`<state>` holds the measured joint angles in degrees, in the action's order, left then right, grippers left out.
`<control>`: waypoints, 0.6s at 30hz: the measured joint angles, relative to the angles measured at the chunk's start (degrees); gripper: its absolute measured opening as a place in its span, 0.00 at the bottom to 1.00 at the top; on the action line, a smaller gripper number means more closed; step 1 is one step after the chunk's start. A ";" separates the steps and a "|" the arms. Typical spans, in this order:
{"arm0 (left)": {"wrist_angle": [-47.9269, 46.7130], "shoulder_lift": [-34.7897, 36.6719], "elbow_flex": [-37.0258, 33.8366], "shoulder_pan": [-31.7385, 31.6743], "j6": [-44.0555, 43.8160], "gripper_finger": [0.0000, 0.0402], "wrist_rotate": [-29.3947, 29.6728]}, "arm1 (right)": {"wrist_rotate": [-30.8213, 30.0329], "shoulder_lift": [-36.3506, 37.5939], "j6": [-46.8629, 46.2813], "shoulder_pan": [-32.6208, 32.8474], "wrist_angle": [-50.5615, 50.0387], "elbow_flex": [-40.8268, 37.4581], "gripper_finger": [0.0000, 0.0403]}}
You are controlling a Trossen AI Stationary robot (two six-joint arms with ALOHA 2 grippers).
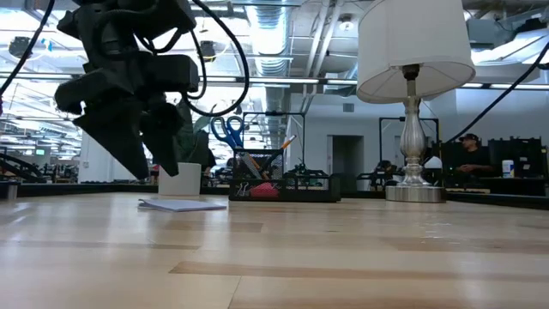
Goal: Pick and place office supplies into organizer
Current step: Put the white sticky notes into the desk organizer
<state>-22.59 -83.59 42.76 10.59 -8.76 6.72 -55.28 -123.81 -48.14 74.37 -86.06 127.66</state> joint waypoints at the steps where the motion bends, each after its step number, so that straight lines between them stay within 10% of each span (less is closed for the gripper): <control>1: 0.01 0.00 0.00 -0.03 0.80 0.99 0.08 | 0.18 0.00 0.00 -0.15 0.00 0.00 0.29; 18: -0.02 0.00 0.00 0.02 15.75 0.99 6.70 | 4.41 0.00 0.09 -2.35 -0.34 0.00 0.29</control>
<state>-22.61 -83.59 42.76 10.61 6.99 13.42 -50.86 -123.81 -48.05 72.01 -86.40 127.66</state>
